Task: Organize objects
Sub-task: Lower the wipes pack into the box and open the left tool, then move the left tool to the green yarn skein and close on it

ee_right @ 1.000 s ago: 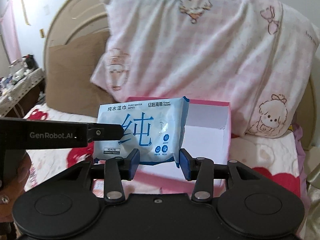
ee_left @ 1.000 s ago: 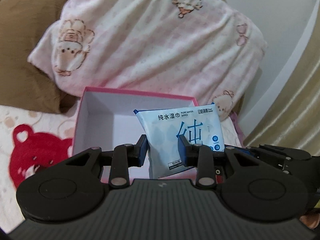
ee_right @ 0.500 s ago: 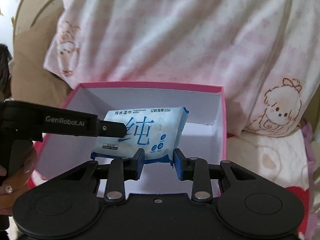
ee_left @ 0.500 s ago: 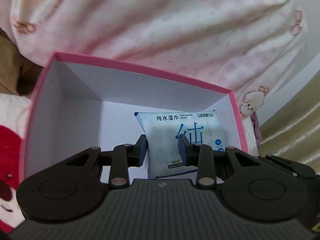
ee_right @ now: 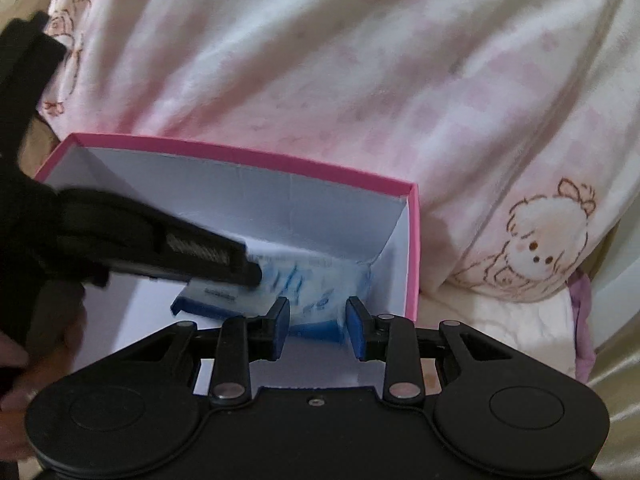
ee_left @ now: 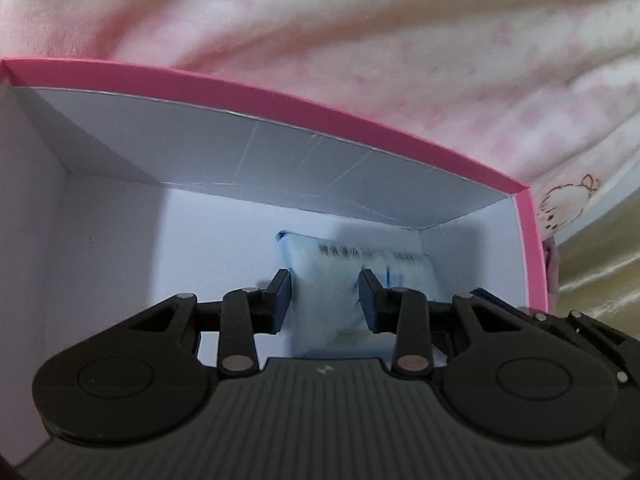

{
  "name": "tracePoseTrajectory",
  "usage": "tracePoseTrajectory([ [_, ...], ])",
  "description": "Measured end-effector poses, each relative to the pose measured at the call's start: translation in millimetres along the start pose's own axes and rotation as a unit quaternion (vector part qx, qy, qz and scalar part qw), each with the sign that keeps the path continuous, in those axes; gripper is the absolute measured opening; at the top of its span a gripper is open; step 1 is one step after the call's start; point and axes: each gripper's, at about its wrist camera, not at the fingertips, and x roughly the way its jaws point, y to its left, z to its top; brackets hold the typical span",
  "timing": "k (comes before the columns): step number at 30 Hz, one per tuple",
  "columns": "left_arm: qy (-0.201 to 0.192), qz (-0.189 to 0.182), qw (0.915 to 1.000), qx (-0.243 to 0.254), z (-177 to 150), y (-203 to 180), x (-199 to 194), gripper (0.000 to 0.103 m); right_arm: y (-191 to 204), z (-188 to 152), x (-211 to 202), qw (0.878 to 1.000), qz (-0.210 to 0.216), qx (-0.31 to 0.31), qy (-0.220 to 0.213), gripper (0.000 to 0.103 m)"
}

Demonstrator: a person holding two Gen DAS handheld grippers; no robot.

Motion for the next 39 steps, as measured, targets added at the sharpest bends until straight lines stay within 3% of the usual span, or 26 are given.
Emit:
tracePoseTrajectory([
  [4, -0.009, 0.021, 0.9994, 0.027, -5, -11, -11, 0.052, -1, -7, -6, 1.0, -0.007, 0.001, -0.016, 0.032],
  [11, 0.0, 0.039, 0.9944, 0.098, -29, -19, -57, 0.053, -25, -31, -37, 0.992, 0.086, 0.089, -0.023, 0.04],
  [15, 0.011, 0.035, 0.9914, 0.125, -41, -20, -92, 0.053, -29, -36, -67, 0.986, 0.118, 0.112, -0.029, 0.053],
  [19, 0.01, 0.033, 0.9875, 0.154, -51, -17, -145, 0.055, -20, -39, -104, 0.985, 0.133, 0.103, -0.037, 0.06],
  [25, 0.002, 0.073, 0.9798, 0.186, -66, -11, -214, 0.06, -5, -42, -162, 0.985, 0.145, 0.086, -0.035, 0.07],
  [34, 0.036, 0.068, 0.9785, 0.191, -100, 14, -278, 0.065, 21, -50, -219, 0.98, 0.19, 0.055, 0.012, 0.082],
  [39, 0.043, 0.058, 0.9779, 0.196, -121, 27, -300, 0.075, 37, -65, -237, 0.973, 0.222, 0.046, 0.035, 0.09],
])
